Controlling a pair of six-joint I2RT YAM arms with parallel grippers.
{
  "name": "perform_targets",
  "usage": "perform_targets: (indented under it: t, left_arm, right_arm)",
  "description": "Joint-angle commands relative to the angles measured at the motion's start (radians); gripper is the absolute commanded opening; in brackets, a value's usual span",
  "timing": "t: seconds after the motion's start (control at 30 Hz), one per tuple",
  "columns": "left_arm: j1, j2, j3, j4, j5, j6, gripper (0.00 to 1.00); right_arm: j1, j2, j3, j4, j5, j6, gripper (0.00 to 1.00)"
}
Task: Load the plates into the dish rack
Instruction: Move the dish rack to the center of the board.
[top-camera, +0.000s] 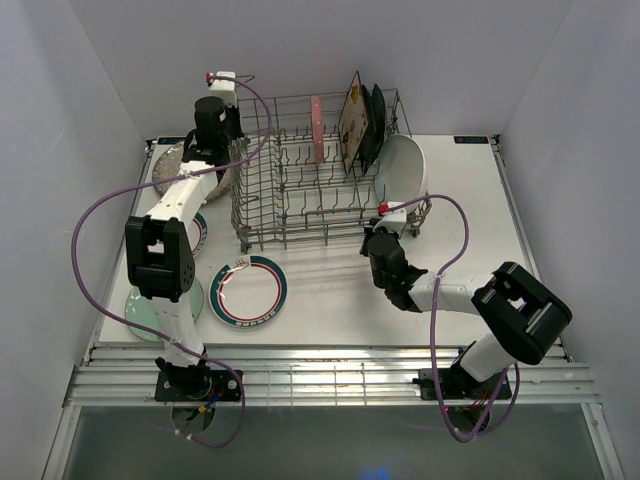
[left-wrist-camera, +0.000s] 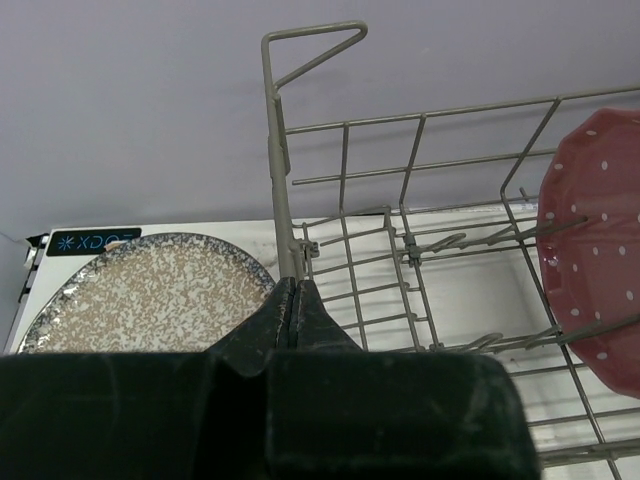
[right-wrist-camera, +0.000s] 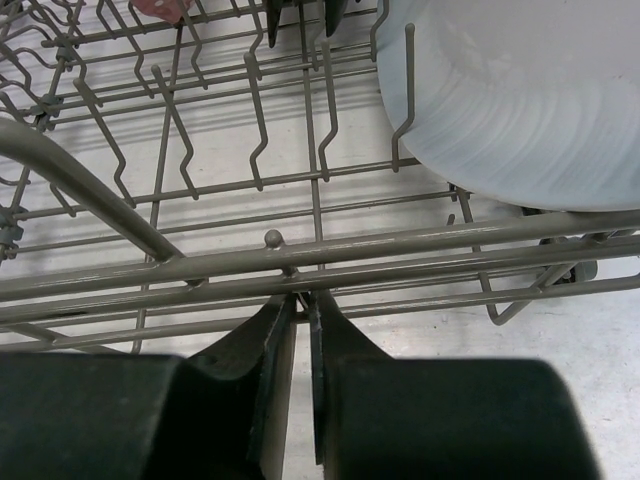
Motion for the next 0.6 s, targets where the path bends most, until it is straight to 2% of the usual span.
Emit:
perform_targets:
  t: [0.0, 0.03, 0.1, 0.2, 0.23, 0.47, 0.57]
  left_arm:
    - [-0.006, 0.041, 0.051, -0.111, 0.005, 0.001, 0.05]
    - [-0.006, 0.037, 0.052, -0.116, 0.004, 0.002, 0.14]
    - [-0.006, 0.021, 0.03, -0.113, 0.004, 0.002, 0.36]
    - [-0.006, -0.017, -0.008, -0.106, 0.007, 0.001, 0.48]
    - [-0.006, -0.035, -0.017, -0.105, 0.004, 0.002, 0.51]
    - [-0.006, -0.103, -0.096, -0.103, -0.062, -0.005, 0.5]
    - [-0.006, -0.137, -0.166, -0.028, -0.088, 0.001, 0.54]
  right_arm:
    - [-0.065, 0.023, 0.056, -0.006, 0.112, 0.037, 0.16]
    - [-0.065, 0.021, 0.056, -0.008, 0.106, 0.04, 0.21]
    - [-0.065, 0.018, 0.053, -0.006, 0.104, 0.043, 0.24]
    - [-0.065, 0.015, 0.052, -0.012, 0.098, 0.046, 0.27]
    - [-0.065, 0.014, 0.048, -0.014, 0.097, 0.046, 0.27]
    - [-0.065, 0.007, 0.039, -0.017, 0.094, 0.06, 0.27]
    - [-0.065, 0.007, 0.038, -0.018, 0.089, 0.063, 0.27]
